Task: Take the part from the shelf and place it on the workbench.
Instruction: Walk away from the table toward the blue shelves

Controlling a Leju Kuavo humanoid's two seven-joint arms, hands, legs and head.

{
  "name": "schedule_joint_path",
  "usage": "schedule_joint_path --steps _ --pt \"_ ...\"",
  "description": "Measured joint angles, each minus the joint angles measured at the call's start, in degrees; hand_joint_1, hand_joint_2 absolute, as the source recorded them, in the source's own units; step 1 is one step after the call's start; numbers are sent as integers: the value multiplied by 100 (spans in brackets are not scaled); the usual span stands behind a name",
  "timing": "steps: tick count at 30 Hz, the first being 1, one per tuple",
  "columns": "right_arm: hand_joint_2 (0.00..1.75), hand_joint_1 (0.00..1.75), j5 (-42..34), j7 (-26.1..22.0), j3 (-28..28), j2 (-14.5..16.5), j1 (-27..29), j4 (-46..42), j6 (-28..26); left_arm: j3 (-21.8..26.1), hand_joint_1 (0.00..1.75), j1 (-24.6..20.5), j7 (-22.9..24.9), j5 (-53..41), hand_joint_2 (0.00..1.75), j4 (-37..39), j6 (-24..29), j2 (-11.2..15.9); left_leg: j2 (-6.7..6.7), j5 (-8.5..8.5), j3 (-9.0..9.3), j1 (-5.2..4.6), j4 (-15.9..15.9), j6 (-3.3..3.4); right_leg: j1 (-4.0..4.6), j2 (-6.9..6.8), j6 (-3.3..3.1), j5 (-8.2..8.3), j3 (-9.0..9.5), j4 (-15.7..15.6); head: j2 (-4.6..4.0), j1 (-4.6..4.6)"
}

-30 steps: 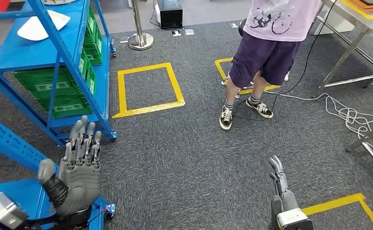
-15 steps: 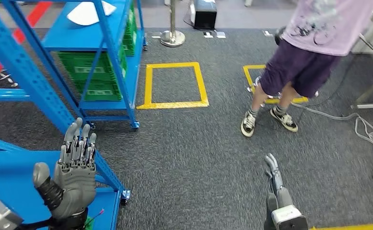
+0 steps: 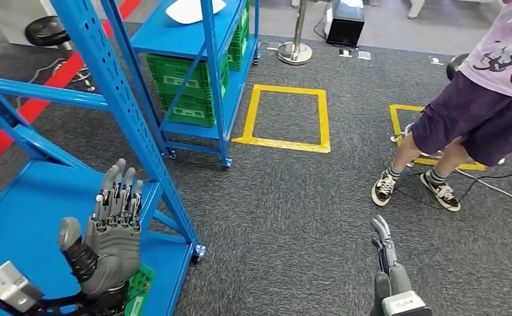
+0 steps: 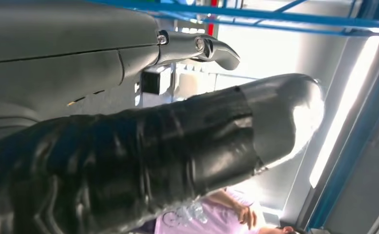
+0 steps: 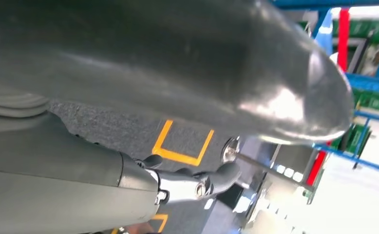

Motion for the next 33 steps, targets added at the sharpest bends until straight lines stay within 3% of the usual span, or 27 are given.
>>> schedule_joint_path --steps 2,4,5,7,9,10,12,13,15,17,19,20,21,22,24,26,28,30,32,33 --pt "0 0 -5 -3 0 1 7 3 0 -3 0 -5 1 2 0 7 1 0 324 -371 -285 -16 650 -29 7 -162 -15 33 1 -46 0 -79" --pt "0 0 -20 -11 2 1 13 9 1 -4 0 1 0 3 0 21 1 0 409 -552 -470 -5 1142 -71 10 -329 -11 31 -49 -9 0 -123" --pt "0 0 -28 -22 3 1 11 13 2 -5 0 2 -1 2 0 29 0 1 436 -503 -419 1 1112 -87 7 -409 -4 26 -74 17 0 -146" --pt "0 0 -40 -43 3 2 6 19 2 -5 0 2 -7 1 0 41 0 1 564 -245 -10 10 501 -100 -3 -555 29 5 -114 85 0 -191" --pt "0 0 -49 -56 3 2 2 20 2 -5 0 0 -13 -2 0 44 0 -1 766 -121 394 -14 -126 -51 15 -668 95 -40 -154 173 0 -220" --pt "0 0 -57 -64 4 3 1 20 2 -5 0 -1 -16 -7 0 44 0 -1 808 -121 481 -28 -258 -8 23 -717 131 -57 -157 206 0 -213" --pt "0 0 -75 -87 7 6 0 20 2 -5 0 8 -21 -19 0 45 0 2 710 -102 487 -45 -289 92 22 -819 196 -66 -149 237 0 -183" --pt "0 0 -80 -96 9 7 -1 20 2 -5 0 15 -24 -25 0 45 0 3 649 -78 477 -41 -298 130 7 -802 234 -85 -161 258 0 -175" --pt "0 0 -80 -116 10 5 11 19 1 -5 0 25 -27 -32 0 45 0 5 534 -24 468 -20 -324 200 -31 -551 309 -300 -287 533 0 -155" --pt "0 0 -80 -128 11 5 44 19 0 -5 0 28 -27 -39 0 46 0 4 407 20 427 -17 -329 238 -63 -264 354 -692 -577 1231 0 -107" --pt "0 0 -81 -130 12 5 66 25 0 -5 0 34 -27 -45 0 51 1 4 258 53 383 -27 -325 246 -75 -207 362 -899 -836 1845 0 -85" --pt "0 0 -80 -132 12 5 73 28 0 -5 0 40 -27 -48 0 54 4 4 180 67 370 -30 -324 240 -77 -199 352 -841 -843 1870 0 -79" --pt "0 0 -80 -140 11 5 86 31 0 -5 0 46 -27 -53 0 57 12 5 99 78 365 -31 -323 231 -77 -177 334 -687 -748 1674 0 -73" --pt "0 0 -81 -162 10 5 112 32 0 -10 0 52 -30 -63 0 59 25 5 16 90 363 -28 -323 219 -78 -107 307 -471 -565 1288 0 -64" --pt "0 0 -102 -236 6 5 190 31 -1 -36 0 56 -49 -84 0 64 68 4 -137 121 343 -17 -324 175 -91 190 247 -206 -215 532 0 -59" --pt "0 0 -147 -305 1 1 254 28 -2 -75 0 54 -75 -94 0 75 120 3 -267 172 280 14 -333 97 -83 362 208 -186 -70 243 0 -51" --pt "0 0 -195 -335 -4 -7 274 26 -2 -113 0 59 -91 -96 0 90 166 5 -375 225 212 47 -347 3 -76 245 166 -136 -33 173 0 -44" --pt "0 0 -236 -346 -6 -10 274 28 -1 -138 0 58 -96 -97 0 103 212 10 -159 92 73 19 -162 -41 -86 87 104 -57 -13 78 0 -95" --pt "0 0 -273 -347 -6 -11 273 38 0 -154 0 43 -92 -95 0 114 261 14 231 -280 -222 -18 460 -44 -67 -81 58 -20 -27 38 0 -182" --pt "0 0 -284 -346 -6 -12 264 46 0 -158 0 38 -87 -91 0 118 281 19 332 -458 -380 -18 842 -51 -53 -168 45 -15 -45 42 0 -216"
